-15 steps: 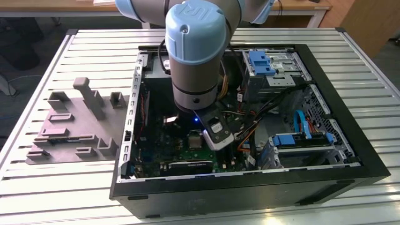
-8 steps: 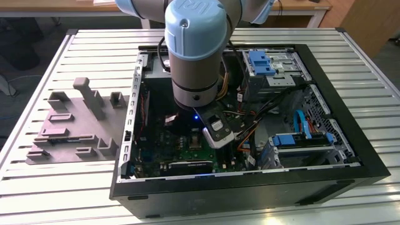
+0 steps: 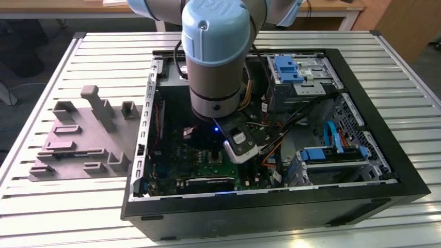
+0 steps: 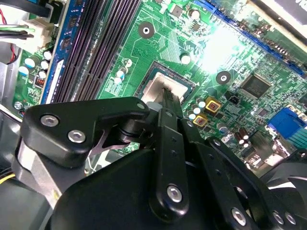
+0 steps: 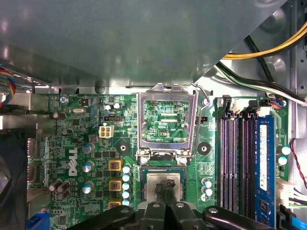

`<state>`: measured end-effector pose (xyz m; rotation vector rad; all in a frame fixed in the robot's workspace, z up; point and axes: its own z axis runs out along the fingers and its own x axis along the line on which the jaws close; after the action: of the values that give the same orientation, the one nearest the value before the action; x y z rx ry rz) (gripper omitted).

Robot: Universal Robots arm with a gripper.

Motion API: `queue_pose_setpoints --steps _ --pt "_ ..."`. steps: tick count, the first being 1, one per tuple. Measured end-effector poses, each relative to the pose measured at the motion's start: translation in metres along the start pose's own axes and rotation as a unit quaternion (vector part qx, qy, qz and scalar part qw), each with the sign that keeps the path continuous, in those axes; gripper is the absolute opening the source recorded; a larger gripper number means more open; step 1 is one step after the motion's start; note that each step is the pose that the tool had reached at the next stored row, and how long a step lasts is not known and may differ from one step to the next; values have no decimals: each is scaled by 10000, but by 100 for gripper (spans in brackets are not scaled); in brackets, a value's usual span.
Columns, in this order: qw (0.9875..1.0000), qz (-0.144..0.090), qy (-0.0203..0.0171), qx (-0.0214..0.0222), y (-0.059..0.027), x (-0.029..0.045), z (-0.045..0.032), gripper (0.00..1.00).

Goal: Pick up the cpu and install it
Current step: 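Place the cpu into insertion slot, then close the cpu cover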

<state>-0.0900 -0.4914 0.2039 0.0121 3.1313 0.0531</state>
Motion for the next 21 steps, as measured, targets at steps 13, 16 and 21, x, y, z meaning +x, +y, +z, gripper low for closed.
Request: queue_pose_setpoints --steps 13,16,21 --pt "10000 0 0 1 1 0 -24 11" --pt "10000 0 -3 0 1 -1 -47 11" --pt "10000 0 -11 8 7 -1 -164 11"
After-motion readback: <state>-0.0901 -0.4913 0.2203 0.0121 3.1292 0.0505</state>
